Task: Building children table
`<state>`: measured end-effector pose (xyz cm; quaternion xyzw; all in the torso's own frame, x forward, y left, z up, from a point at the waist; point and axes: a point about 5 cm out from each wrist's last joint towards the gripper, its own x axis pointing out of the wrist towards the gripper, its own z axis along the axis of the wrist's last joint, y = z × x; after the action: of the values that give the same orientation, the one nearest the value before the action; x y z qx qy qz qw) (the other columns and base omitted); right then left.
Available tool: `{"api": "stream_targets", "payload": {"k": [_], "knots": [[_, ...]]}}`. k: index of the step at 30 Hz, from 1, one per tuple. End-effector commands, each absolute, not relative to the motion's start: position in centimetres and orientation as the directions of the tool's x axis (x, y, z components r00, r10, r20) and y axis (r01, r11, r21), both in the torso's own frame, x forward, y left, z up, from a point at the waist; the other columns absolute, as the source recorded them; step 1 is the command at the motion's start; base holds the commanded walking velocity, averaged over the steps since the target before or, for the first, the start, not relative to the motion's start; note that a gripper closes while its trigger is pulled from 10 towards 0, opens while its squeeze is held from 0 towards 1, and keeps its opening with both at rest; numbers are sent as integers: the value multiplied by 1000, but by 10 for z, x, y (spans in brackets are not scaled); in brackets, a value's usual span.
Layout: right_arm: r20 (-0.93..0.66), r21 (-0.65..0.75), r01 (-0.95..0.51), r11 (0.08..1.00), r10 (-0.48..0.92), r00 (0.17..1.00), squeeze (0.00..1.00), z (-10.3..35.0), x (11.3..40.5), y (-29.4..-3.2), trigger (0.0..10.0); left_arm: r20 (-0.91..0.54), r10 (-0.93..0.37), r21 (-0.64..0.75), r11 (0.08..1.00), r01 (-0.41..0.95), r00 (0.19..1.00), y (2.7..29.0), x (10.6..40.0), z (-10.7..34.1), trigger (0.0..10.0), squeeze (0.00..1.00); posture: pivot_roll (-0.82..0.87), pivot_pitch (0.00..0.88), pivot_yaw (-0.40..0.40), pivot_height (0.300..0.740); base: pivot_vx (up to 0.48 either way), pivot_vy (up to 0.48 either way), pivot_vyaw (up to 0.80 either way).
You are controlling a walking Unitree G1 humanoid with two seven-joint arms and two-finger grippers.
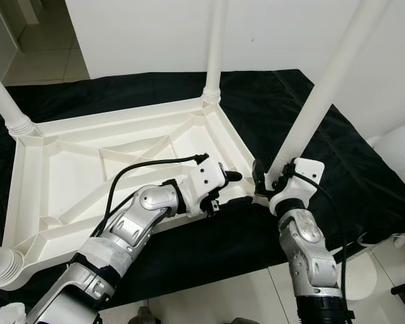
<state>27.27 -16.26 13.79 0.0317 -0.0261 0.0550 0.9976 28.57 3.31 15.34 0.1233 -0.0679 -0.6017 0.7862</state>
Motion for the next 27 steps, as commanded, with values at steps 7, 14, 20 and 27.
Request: {"api": "stream_targets", "payload": {"k": [7,14,20,27], "knots": [[48,-14,-271,962,272,961,0,136,270,-171,10000,-90,-981,274,139,952,169,33,281,150,10000,0,-13,0,-20,740,0,0,0],[-1,-118,-364,924,367,930,0,132,288,-182,10000,-85,-982,279,141,950,171,31,283,153,10000,0,-11,0,-16,740,0,0,0],[-42,-200,-431,880,432,901,0,130,303,-178,10000,-81,-981,285,148,947,177,31,285,154,10000,0,-11,0,-16,740,0,0,0],[-84,-215,-517,829,511,855,0,124,310,-169,0,-78,-981,292,147,945,177,28,285,155,10000,0,-11,0,-17,740,0,0,0]]}}
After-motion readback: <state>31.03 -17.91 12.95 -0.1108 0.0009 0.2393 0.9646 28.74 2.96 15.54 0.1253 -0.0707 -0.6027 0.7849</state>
